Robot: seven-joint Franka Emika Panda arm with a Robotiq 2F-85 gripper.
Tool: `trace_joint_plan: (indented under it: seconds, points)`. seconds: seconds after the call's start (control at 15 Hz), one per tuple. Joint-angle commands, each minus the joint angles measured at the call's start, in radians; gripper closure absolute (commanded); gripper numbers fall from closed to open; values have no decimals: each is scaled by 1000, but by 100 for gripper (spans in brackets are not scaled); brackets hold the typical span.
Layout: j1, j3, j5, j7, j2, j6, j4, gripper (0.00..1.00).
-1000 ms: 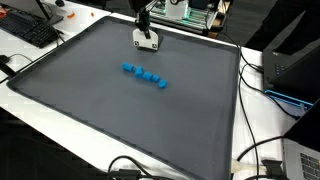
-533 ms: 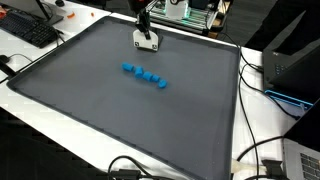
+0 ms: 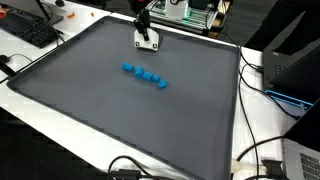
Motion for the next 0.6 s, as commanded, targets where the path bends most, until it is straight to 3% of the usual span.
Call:
trace_joint_plan:
  seconds: [0.0, 0.13, 0.53]
  points:
    - [-14, -7, -68, 7, -57, -71, -7, 19]
    - [-19, -8, -131, 16, -84, -118, 0, 3]
    - [-38, 9, -369, -16, -192, -279, 51, 0]
